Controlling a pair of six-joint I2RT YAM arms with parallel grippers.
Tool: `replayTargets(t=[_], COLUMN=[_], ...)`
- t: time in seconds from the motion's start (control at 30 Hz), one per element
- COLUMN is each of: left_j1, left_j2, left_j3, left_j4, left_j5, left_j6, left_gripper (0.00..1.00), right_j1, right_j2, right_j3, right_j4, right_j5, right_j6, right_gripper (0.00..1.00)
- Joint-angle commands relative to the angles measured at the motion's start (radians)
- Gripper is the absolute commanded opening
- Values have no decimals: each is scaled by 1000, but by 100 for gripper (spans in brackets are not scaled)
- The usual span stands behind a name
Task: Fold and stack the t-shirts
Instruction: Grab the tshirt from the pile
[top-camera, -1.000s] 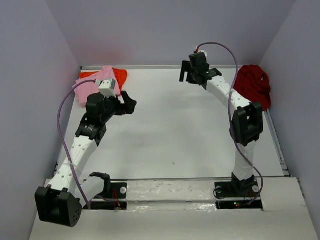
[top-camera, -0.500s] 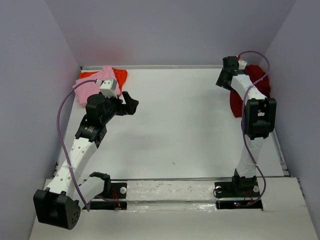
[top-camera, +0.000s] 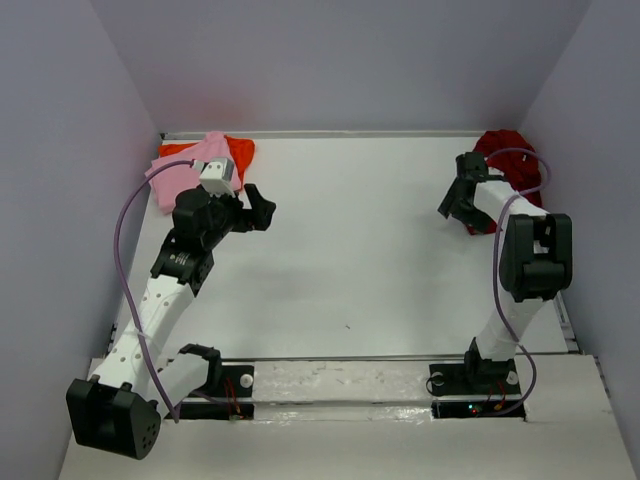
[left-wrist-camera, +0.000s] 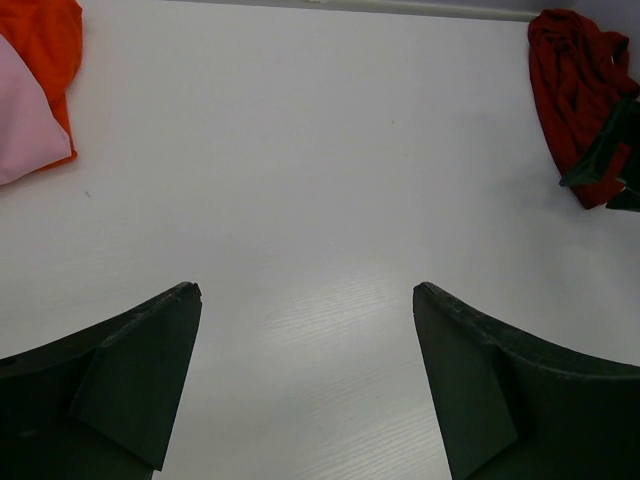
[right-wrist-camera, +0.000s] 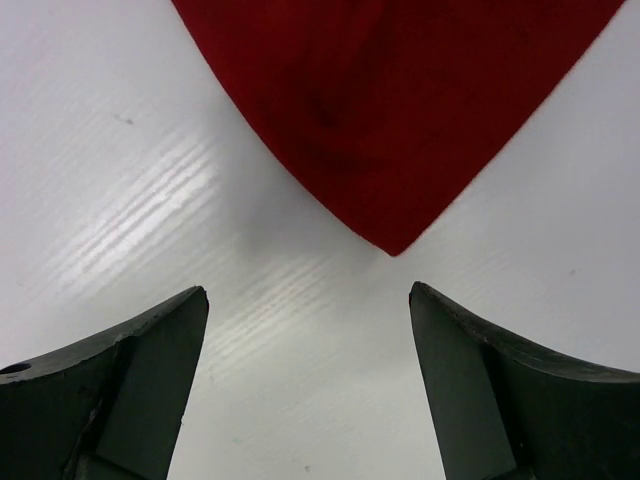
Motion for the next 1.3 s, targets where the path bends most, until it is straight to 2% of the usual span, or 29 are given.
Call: replayTargets(t=[0.0,0.4,0.53,0.7,0.77,0.8,0.87,0.93,0.97,1.07,1.1,1.27], left_j1=[-6,-24,-29,-30,-32,-33,-33,-36,-38,-41,-39,-42], left_j2=[-13,-11,-16,-11,-13,-13,-14,-14,-16,-20,-20,-25], left_j3=[22,13,13,14,13,11,11,11,13,13,13,13], left_j4=[24,24,26,27,29,29,29,29,27,27,27,27], left_j5=[7,-2,1,16,16,14,14,13,10,8,8,4], left_j6=[15,21,21,15,15,15,18,18,20,20,20,23], left_gripper=[96,96,96,96,96,96,96,96,96,96,96,96], right_j1=[0,-19,-19,-31,-51,-51,-63,-89,-89,-101,-101,-111], right_j2=[-77,15,71,133,151,169,185,196,199,199,196,135], right_j3=[-49,18,99,147,161,167,170,167,161,151,145,84], right_j4=[85,71,31,17,19,19,19,24,25,30,31,77], right_j5=[12,70,172,200,184,170,130,98,95,81,75,21], right_j6=[7,-23,-31,-17,-13,-11,-8,-2,0,-5,-5,-5], right_gripper=[87,87,86,84,77,69,60,42,23,9,0,0])
